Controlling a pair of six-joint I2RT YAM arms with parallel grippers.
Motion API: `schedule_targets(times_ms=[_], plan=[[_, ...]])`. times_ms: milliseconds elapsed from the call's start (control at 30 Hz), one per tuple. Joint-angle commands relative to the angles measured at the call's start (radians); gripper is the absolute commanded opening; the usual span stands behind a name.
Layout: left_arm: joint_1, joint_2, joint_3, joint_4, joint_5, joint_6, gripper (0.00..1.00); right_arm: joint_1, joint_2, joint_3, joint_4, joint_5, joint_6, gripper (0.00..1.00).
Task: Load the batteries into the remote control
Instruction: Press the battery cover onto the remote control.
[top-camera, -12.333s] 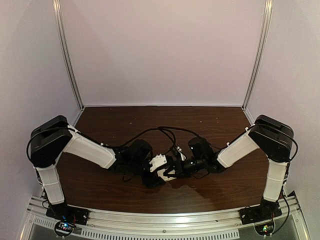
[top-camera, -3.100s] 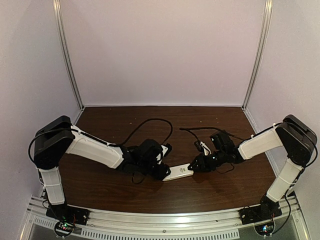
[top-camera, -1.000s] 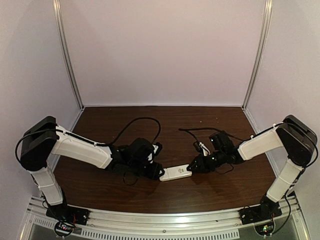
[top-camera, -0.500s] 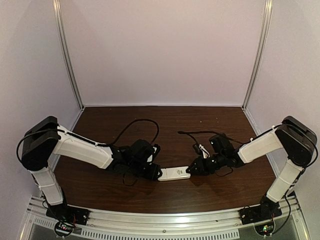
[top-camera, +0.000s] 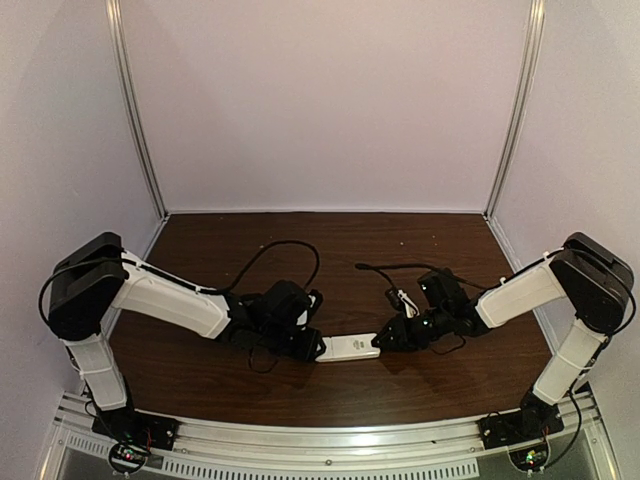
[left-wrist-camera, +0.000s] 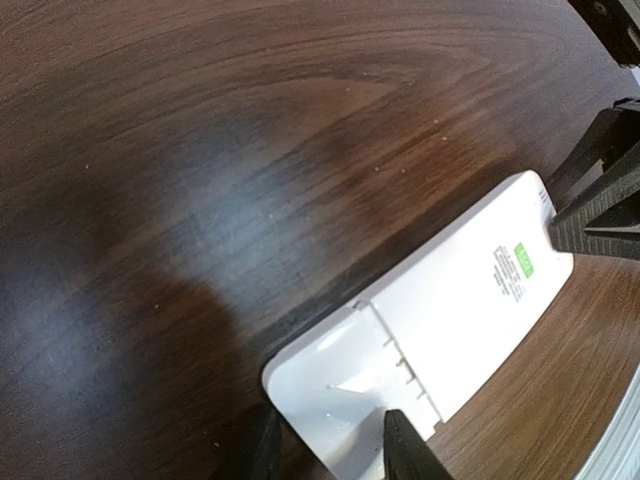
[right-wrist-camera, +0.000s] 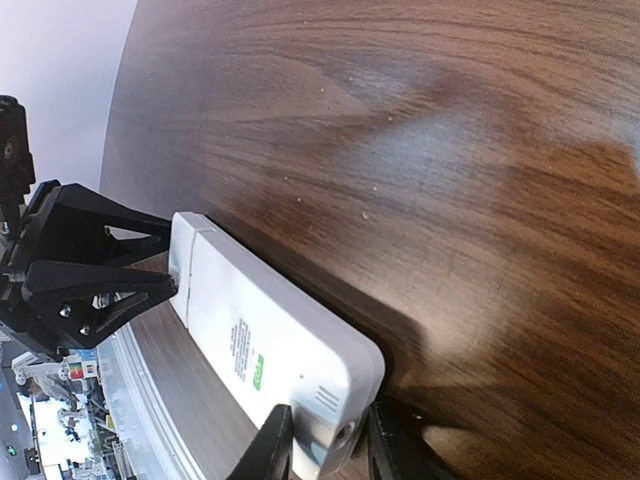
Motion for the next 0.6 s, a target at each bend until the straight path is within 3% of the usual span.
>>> schedule_targets(times_ms=[0,567], plan=[[0.008,0.046,0.017,0.006,0.031,-0.005,0.34,0.023,-0.01,-0.015,0.013,-0.012,0.012,0.26],[0.0,0.111,0.007,0.08,0.147,-0.026,0.24,0.061,0.027,0.001,0.083,-0.025,0.056,0.16]])
